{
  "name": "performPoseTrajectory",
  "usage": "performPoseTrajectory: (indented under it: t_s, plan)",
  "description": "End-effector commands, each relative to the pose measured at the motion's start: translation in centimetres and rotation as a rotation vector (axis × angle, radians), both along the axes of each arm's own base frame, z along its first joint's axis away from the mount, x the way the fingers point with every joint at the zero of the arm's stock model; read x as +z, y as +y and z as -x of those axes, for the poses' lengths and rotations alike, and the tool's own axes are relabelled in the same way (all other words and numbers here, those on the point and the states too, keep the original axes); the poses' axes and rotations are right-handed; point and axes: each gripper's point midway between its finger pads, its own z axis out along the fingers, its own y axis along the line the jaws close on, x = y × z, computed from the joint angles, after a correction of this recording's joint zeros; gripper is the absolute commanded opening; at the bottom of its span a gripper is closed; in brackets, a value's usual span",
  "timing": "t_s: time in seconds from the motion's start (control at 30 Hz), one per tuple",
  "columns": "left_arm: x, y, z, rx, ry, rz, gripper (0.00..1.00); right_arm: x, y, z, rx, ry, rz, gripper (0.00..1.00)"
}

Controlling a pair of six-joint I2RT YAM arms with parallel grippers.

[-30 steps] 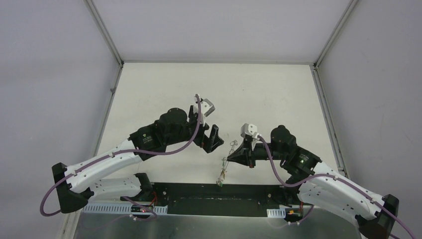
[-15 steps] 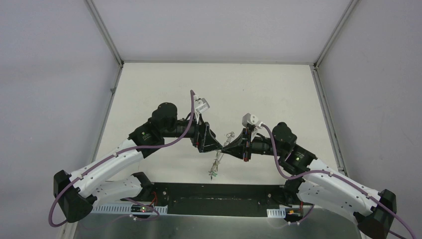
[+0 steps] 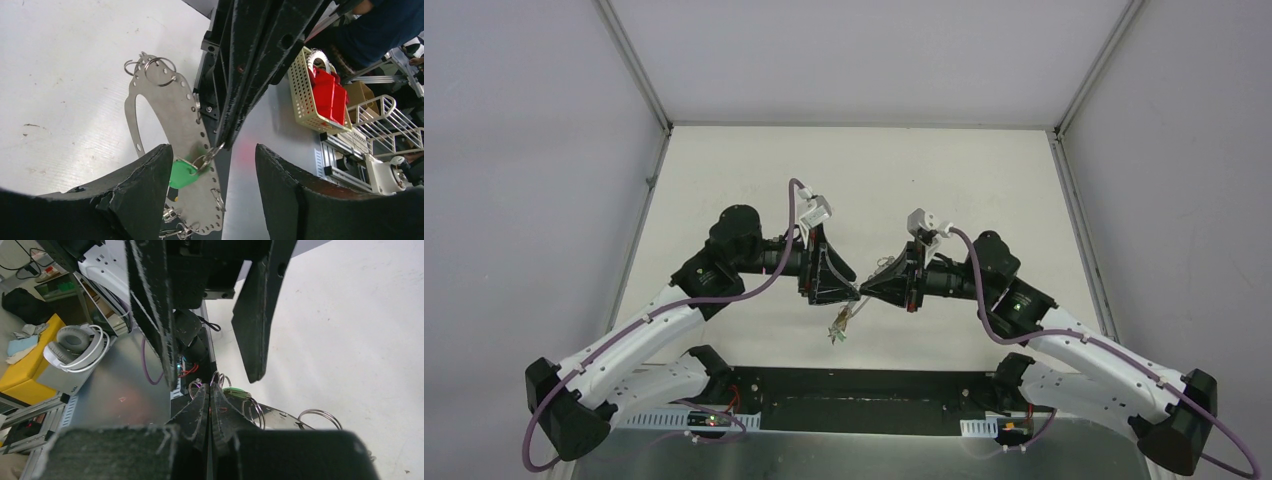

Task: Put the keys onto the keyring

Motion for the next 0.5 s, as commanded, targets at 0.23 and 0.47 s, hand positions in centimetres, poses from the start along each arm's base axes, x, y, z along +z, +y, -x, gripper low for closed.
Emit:
performPoseTrajectory:
  t_s: [0.23, 0.47]
  plan:
    - [2.4, 1.0, 0.8, -0.144, -0.040, 0.056, 0.61, 5.6, 0.5, 1.4, 0.095, -0.050, -0.123, 0.00]
    - [2.9, 1.1, 1.5, -0.209, -0.056, 0.079, 0.48, 6.0, 0.4, 1.2, 0.086, -0.069, -0.132, 0.00]
